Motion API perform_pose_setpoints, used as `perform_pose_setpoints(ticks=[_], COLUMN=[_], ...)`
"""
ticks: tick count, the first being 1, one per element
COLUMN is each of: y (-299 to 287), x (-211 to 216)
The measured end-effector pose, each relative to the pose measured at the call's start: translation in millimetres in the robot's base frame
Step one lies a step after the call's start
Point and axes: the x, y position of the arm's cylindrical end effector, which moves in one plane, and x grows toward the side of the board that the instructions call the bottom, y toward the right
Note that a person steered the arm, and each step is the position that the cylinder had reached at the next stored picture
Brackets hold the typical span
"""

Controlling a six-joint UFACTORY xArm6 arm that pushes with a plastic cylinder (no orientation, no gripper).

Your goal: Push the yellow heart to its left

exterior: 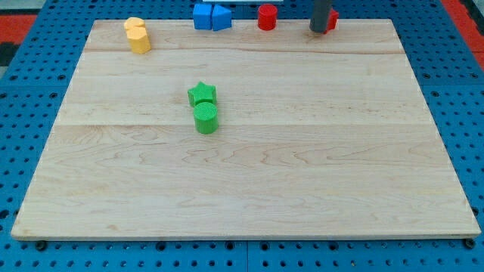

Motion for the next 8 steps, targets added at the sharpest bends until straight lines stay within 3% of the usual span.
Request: perform_pose_setpoints(ticks=[1, 3, 4, 5, 8], y=[6, -47, -106, -130, -159], x=[-4, 54, 60, 60, 53])
